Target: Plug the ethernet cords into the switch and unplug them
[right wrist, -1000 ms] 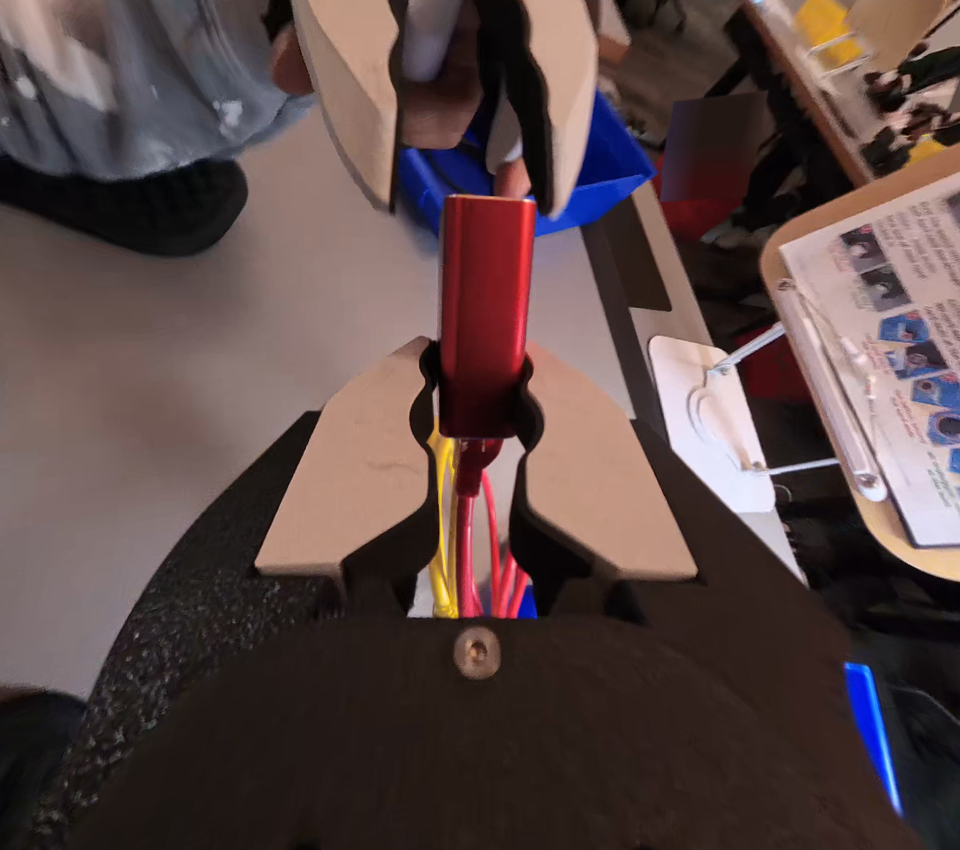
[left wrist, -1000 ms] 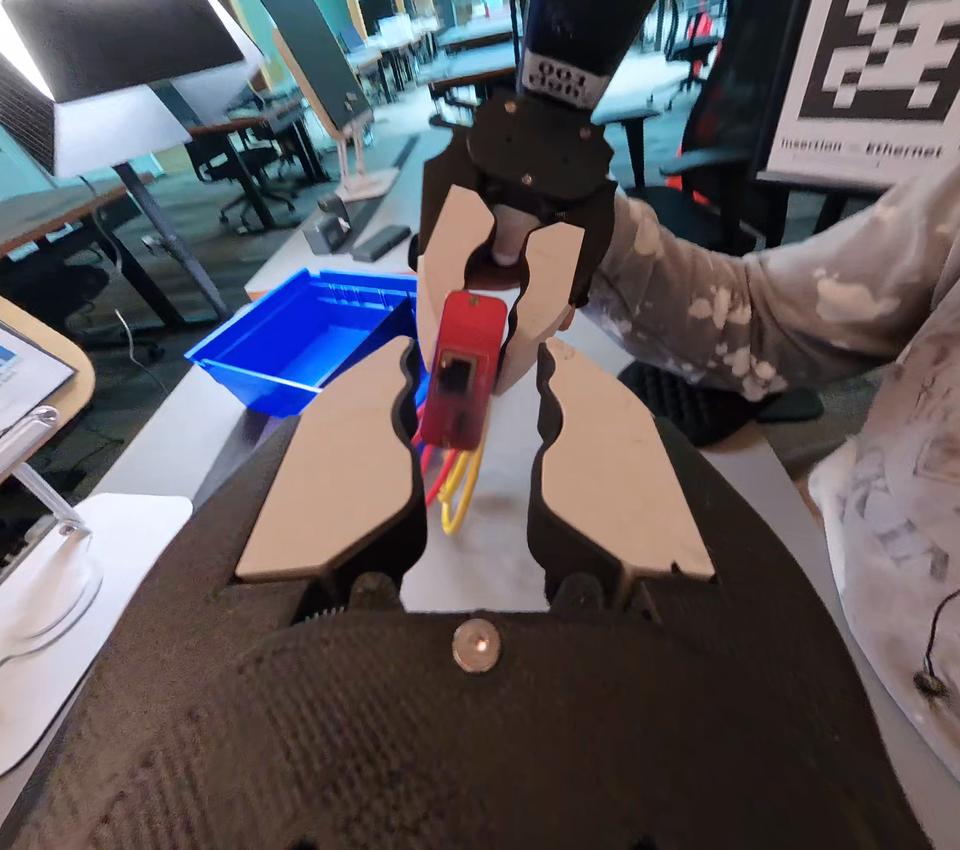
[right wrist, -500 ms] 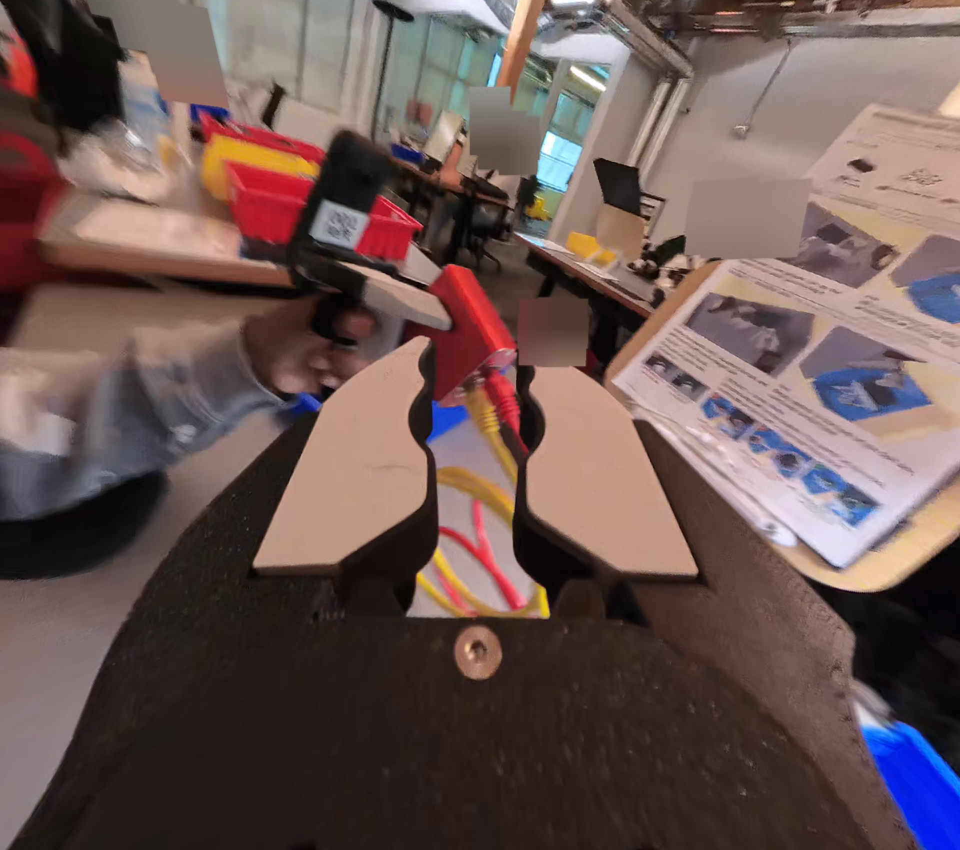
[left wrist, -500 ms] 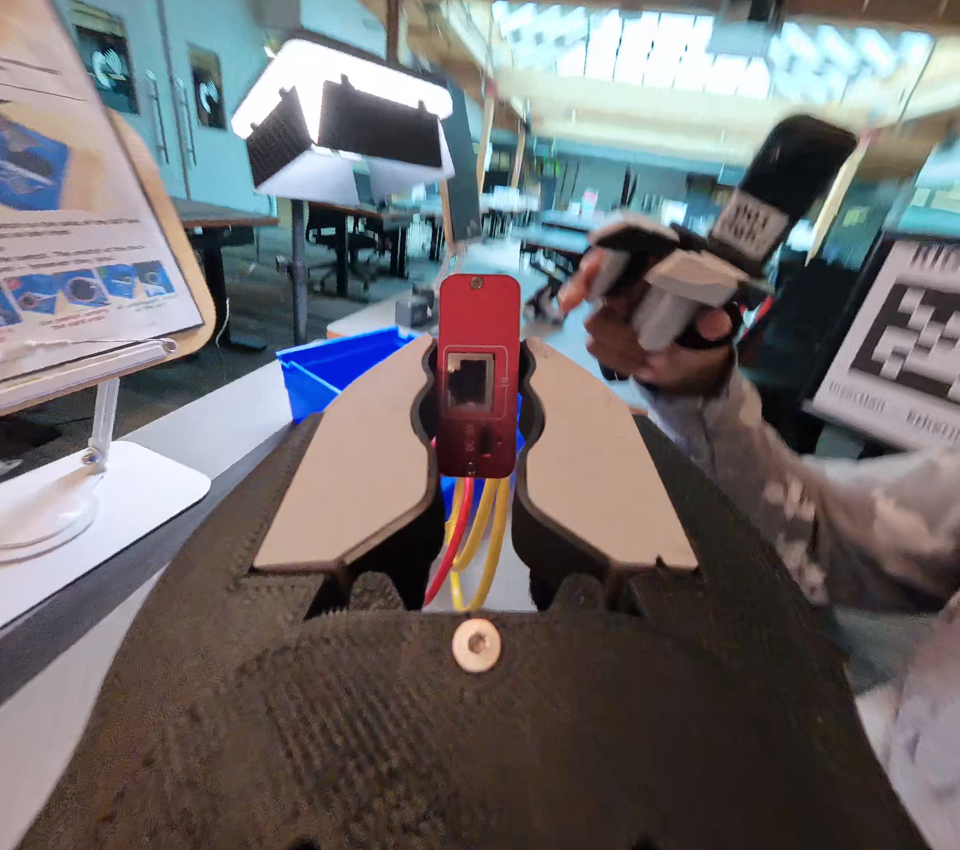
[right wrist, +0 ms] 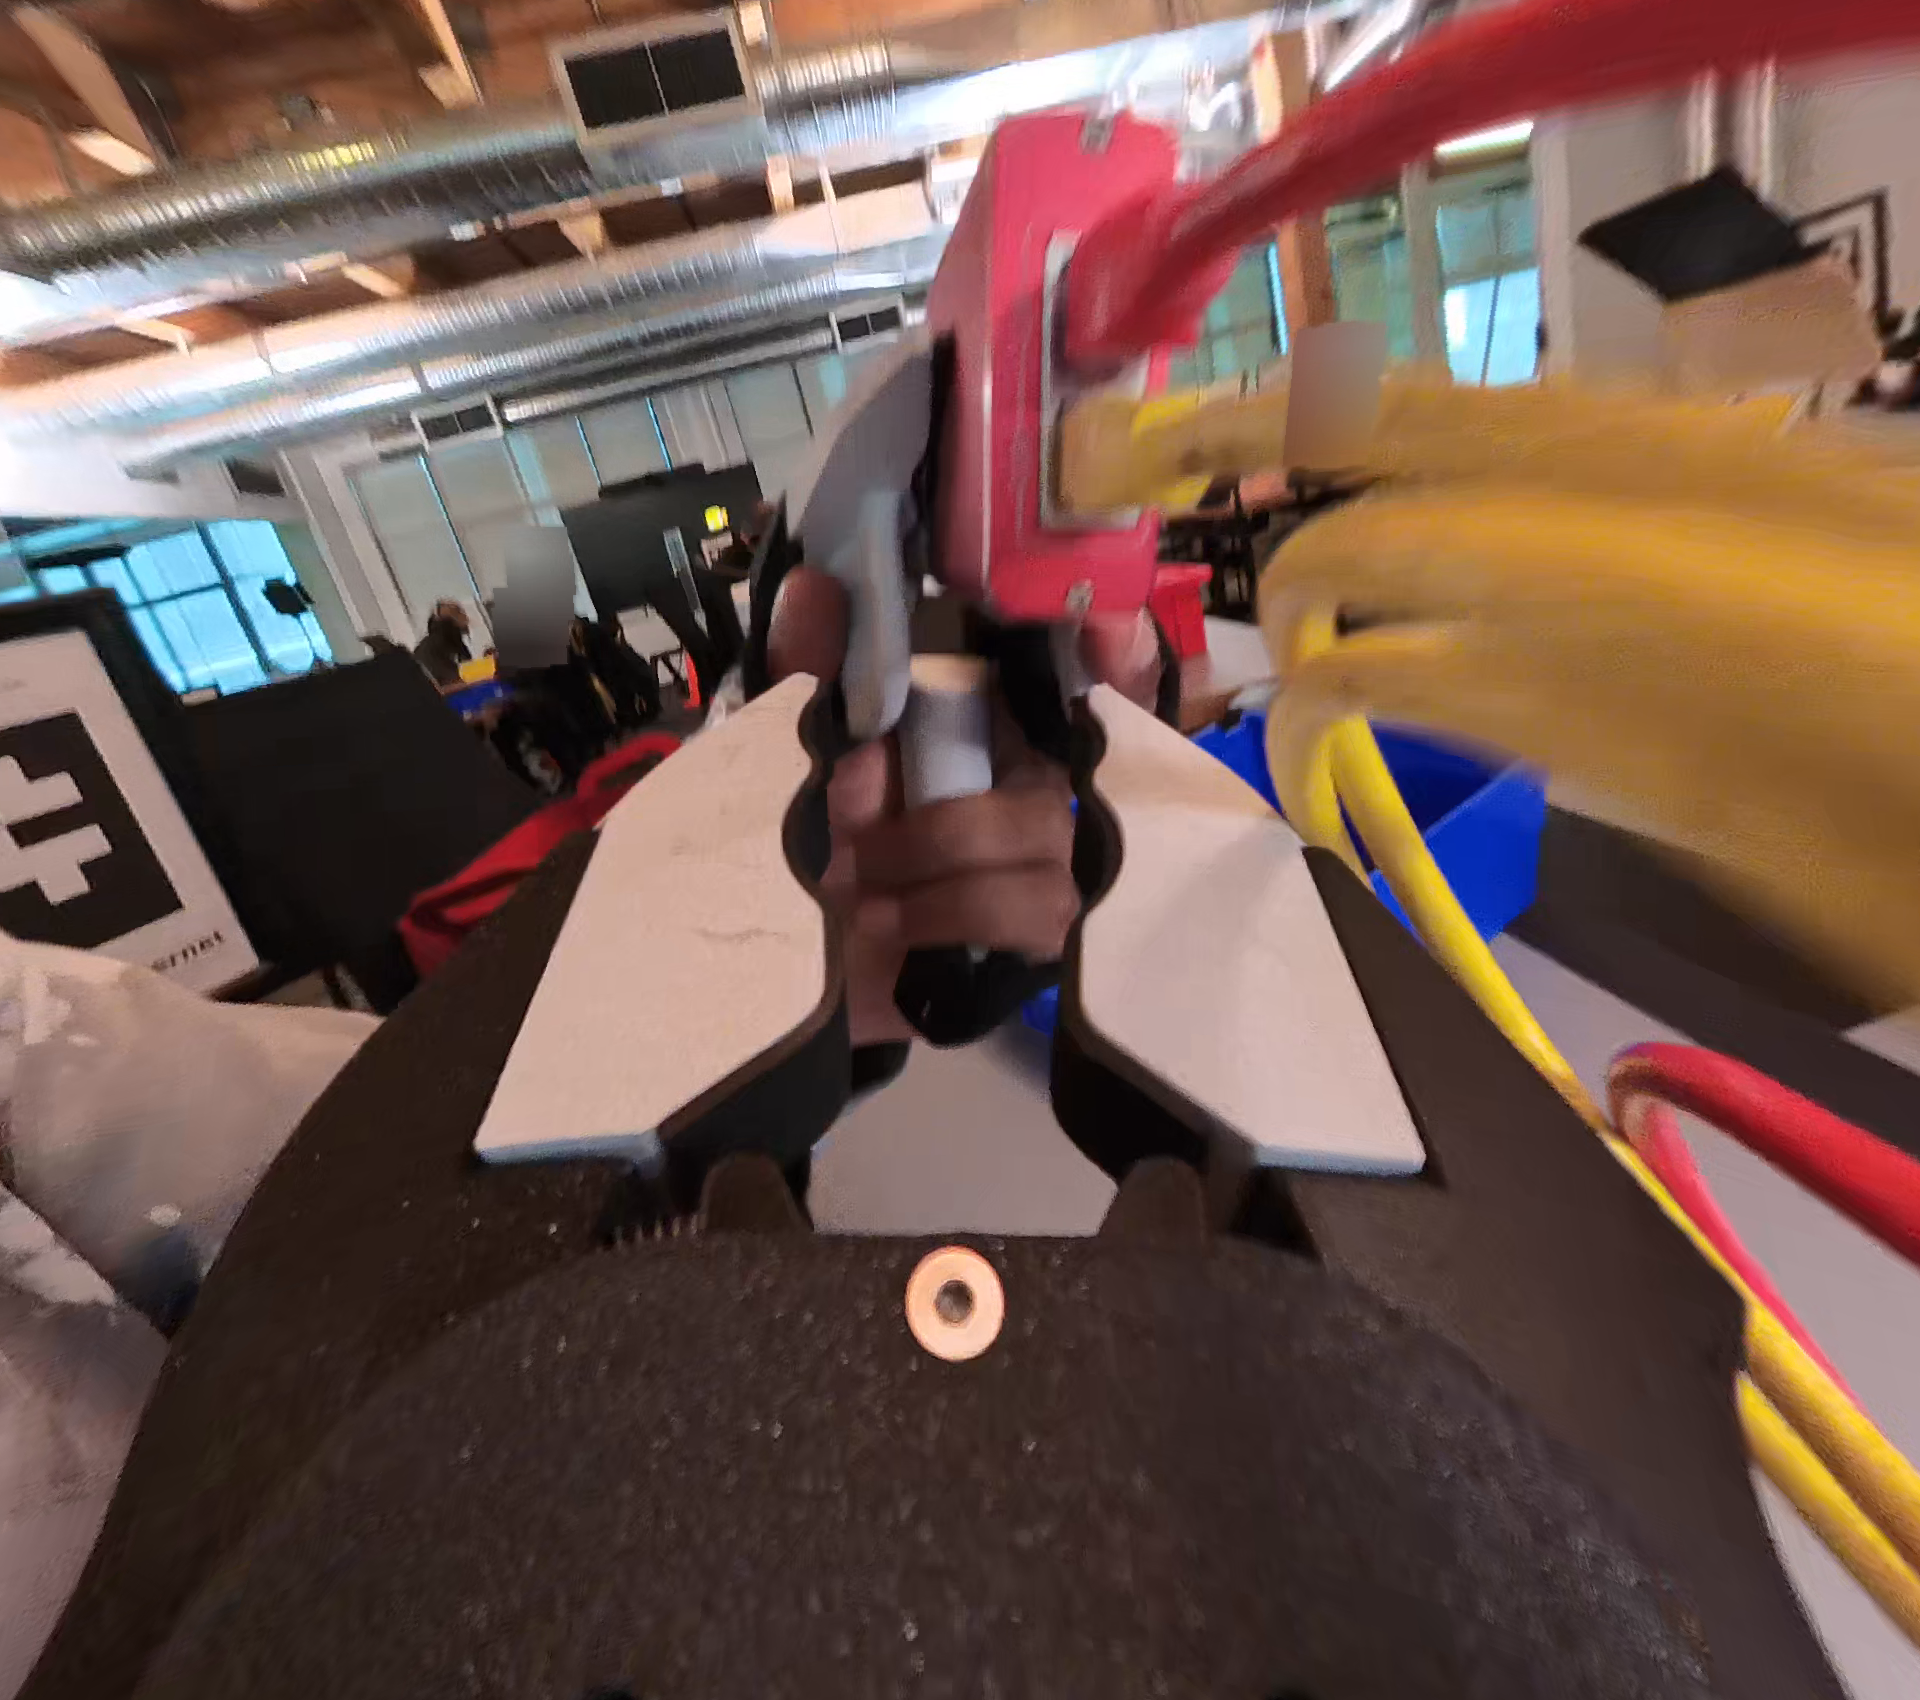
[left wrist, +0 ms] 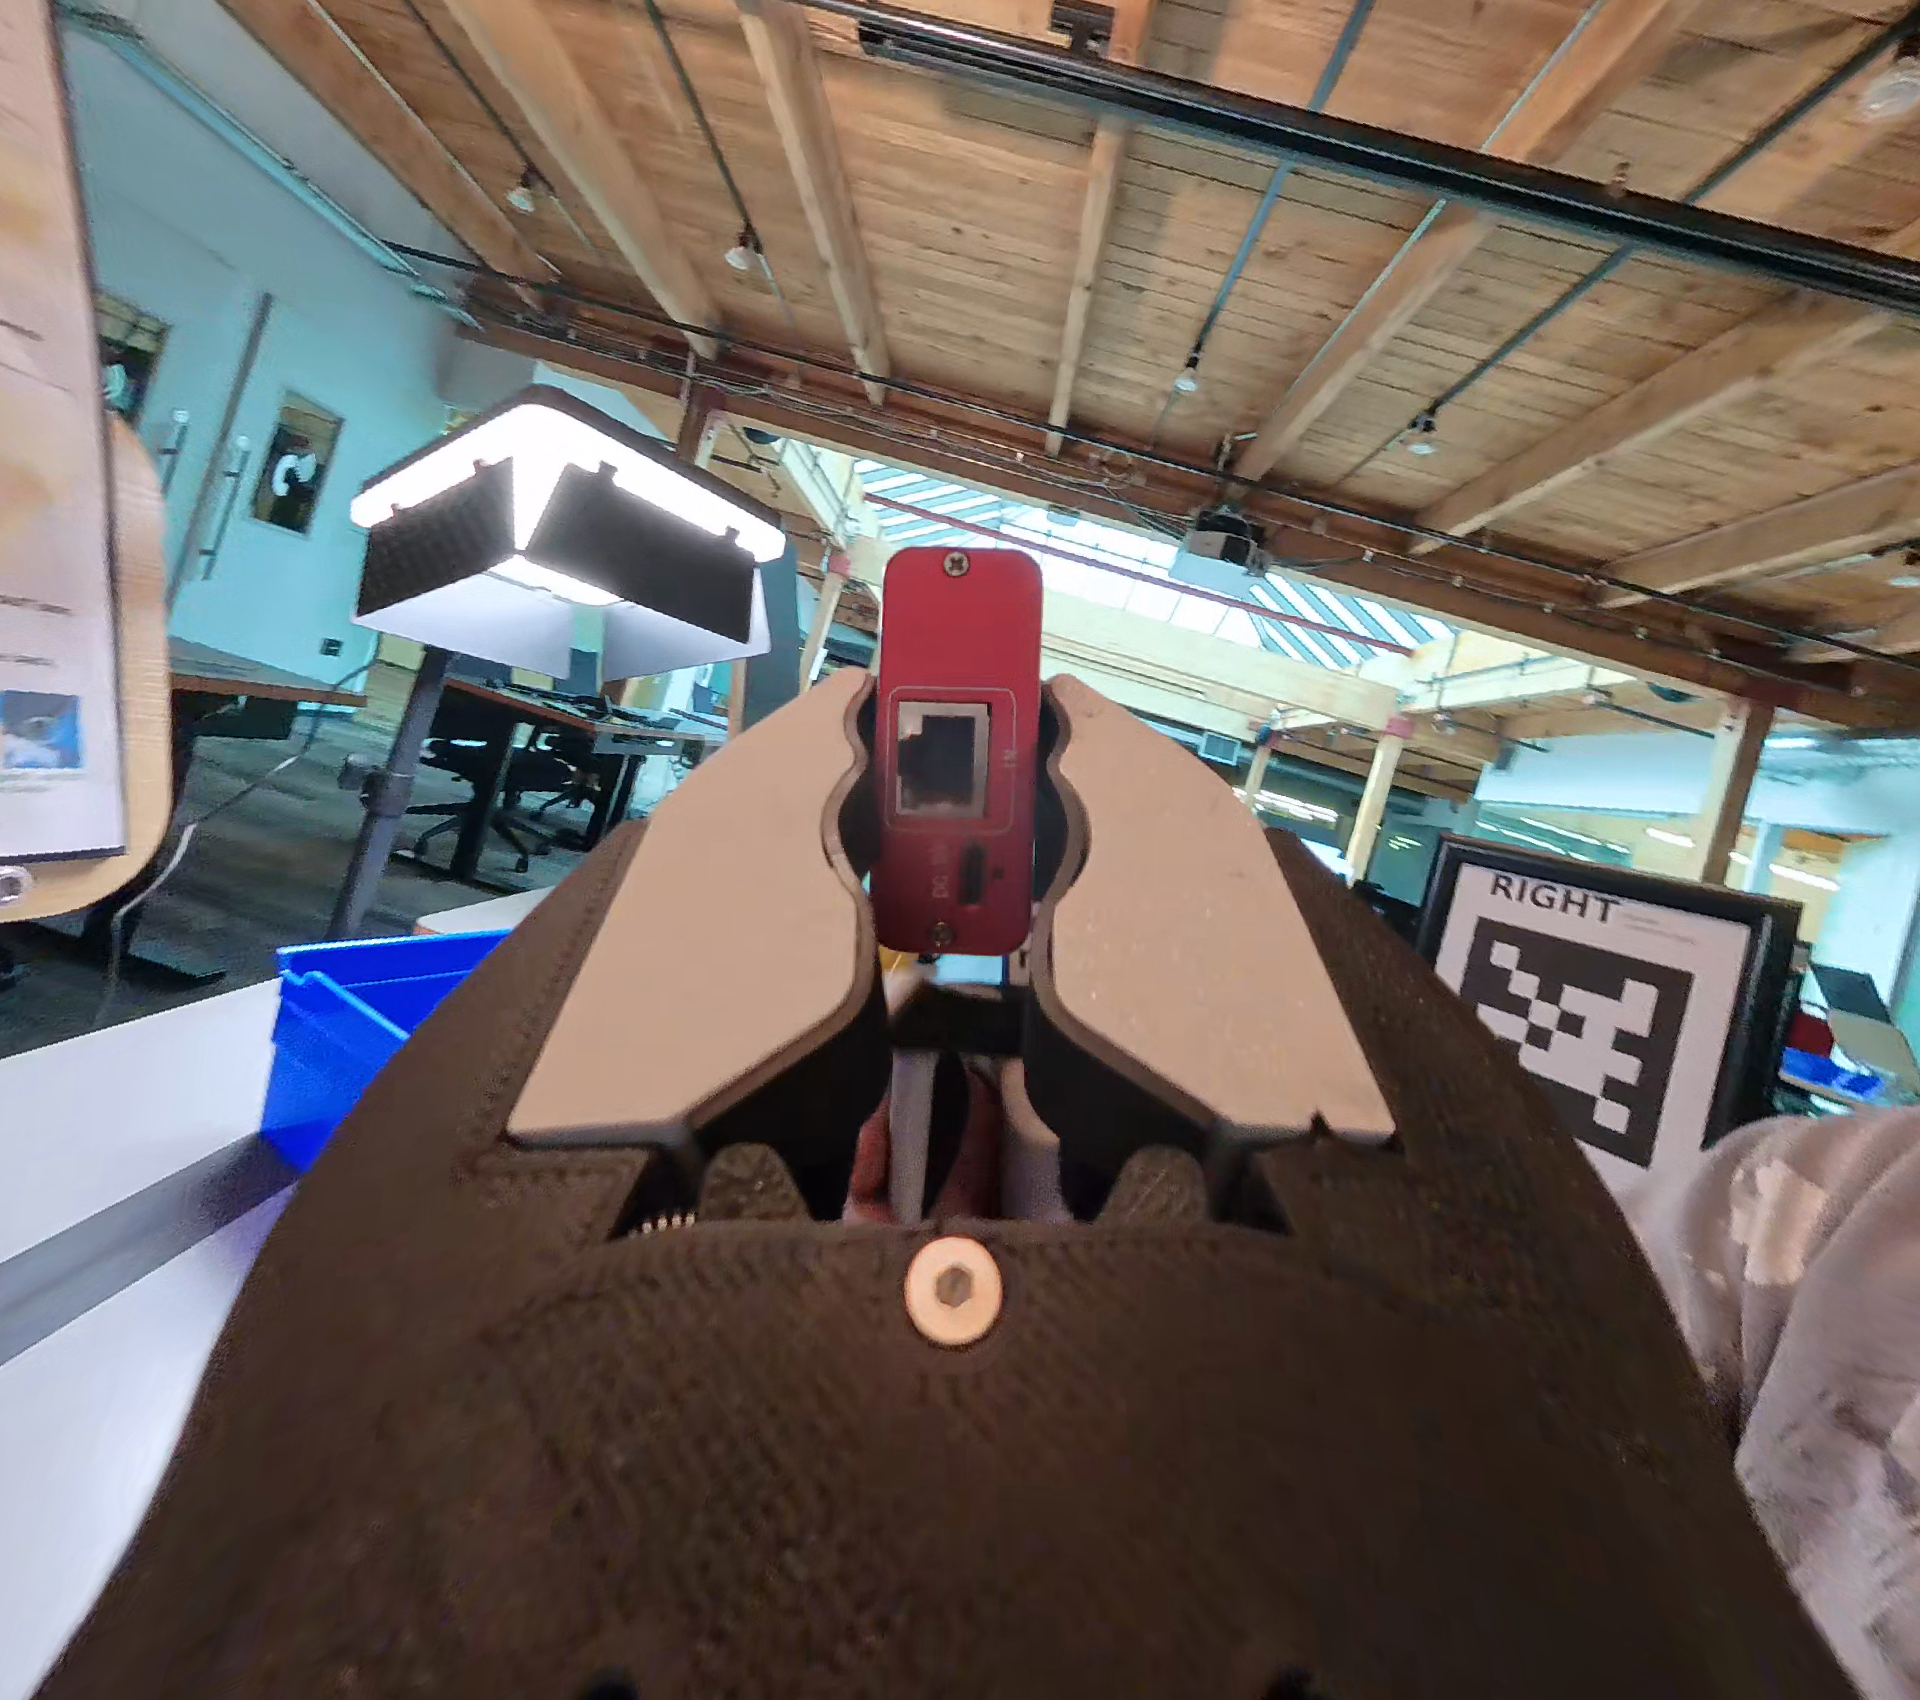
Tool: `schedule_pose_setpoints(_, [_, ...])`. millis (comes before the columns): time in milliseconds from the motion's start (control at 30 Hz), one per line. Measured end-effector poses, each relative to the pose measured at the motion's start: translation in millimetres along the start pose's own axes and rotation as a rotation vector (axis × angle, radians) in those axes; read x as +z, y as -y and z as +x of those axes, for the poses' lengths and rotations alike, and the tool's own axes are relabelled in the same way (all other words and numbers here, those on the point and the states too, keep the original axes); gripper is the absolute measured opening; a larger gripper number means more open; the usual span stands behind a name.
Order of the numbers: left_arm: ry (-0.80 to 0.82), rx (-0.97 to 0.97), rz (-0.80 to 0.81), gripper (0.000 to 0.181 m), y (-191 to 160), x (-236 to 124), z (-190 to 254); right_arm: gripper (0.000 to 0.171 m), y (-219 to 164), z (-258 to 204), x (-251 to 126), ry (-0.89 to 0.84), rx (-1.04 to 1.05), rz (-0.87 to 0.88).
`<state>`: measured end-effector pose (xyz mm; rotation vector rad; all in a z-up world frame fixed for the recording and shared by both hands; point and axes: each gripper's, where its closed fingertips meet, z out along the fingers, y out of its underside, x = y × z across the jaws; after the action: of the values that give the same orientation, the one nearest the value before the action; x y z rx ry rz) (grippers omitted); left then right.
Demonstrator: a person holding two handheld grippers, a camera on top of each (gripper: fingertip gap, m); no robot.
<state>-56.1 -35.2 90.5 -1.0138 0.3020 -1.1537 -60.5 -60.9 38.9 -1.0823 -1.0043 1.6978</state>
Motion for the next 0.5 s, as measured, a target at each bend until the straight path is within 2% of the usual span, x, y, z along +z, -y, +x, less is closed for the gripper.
schedule_pose_setpoints(67, [-0.026, 0.015, -0.025, 0.028, -9, 5, 6, 0.043, 16, 0, -8, -0.007, 0.003, 0.042])
schedule_pose_setpoints(233, [-0.02, 0.035, -0.132, 0.027, -21, 11, 11, 0.029, 25, 9, -20, -0.04, -0.045, 0.05])
schedule_pose_setpoints(433, [-0.015, 0.059, -0.292, 0.027, -34, 10, 12, 0.038, 33, 10, -24, -0.01, -0.006, 0.109])
schedule_pose_setpoints(500, [-0.013, 0.082, -0.333, 0.028, -41, 11, 13, 0.028, 33, 10, -26, 0.008, 0.014, 0.109])
